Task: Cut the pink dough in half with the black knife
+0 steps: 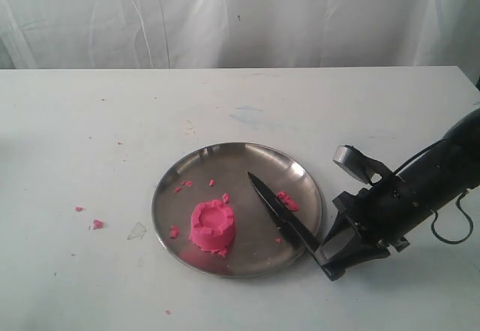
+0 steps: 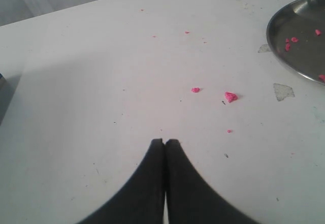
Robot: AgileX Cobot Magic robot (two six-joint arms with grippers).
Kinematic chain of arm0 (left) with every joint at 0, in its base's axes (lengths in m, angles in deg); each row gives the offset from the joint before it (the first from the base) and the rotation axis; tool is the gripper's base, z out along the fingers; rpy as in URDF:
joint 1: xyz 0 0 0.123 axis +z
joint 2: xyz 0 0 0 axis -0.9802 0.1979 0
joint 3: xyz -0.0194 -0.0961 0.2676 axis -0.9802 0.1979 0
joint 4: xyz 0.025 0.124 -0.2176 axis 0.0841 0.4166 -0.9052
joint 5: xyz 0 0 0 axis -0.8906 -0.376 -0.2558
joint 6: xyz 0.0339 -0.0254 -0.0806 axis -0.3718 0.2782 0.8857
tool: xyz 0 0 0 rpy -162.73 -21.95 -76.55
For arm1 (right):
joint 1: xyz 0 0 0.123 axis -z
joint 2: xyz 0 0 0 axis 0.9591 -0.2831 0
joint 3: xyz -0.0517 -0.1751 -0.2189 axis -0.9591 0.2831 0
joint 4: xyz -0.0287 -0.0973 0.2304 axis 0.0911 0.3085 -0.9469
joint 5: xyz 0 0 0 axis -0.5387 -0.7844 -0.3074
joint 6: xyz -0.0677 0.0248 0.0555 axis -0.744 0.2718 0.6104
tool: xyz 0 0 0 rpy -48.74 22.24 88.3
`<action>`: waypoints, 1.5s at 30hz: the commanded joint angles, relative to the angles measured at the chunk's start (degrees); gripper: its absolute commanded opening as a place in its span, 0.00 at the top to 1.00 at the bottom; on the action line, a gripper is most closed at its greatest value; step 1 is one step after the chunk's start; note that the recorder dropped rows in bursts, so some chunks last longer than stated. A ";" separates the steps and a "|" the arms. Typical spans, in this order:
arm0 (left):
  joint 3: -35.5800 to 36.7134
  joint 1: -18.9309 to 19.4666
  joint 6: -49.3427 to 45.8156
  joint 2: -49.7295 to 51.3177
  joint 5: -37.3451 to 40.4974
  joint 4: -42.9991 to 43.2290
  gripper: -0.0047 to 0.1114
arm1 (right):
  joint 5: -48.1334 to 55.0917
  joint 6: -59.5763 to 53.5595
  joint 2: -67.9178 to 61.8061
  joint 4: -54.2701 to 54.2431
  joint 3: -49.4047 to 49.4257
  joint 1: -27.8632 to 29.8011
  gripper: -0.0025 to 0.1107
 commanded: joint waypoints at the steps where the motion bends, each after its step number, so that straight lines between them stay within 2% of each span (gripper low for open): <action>1: 0.10 0.16 0.20 -0.29 -0.05 -0.31 0.96 | -0.11 -0.97 0.01 -0.31 0.16 0.03 0.74; 4: 0.10 0.16 0.20 -0.29 -0.05 -0.31 0.96 | -0.11 -0.97 0.01 -0.31 0.16 0.03 0.80; 9: 0.10 0.16 0.20 -0.29 -0.05 -0.31 0.96 | 0.23 -1.06 0.01 -0.31 0.16 0.03 0.98; 21: 0.10 0.16 0.20 -0.29 -0.05 -0.31 0.96 | -0.25 -2.04 3.59 -3.57 0.16 -0.84 0.98; 31: 0.10 0.16 0.20 -0.29 -0.05 -0.31 0.96 | -2.76 -2.04 17.54 -2.68 0.16 -7.67 0.98; 38: 0.10 0.16 0.20 -0.29 -0.05 -0.31 0.96 | -12.25 -0.65 15.12 3.40 1.64 -9.69 0.98; 45: 0.10 0.16 0.20 -0.29 -0.05 -0.31 0.96 | -15.30 0.47 14.50 3.15 1.87 -9.69 0.98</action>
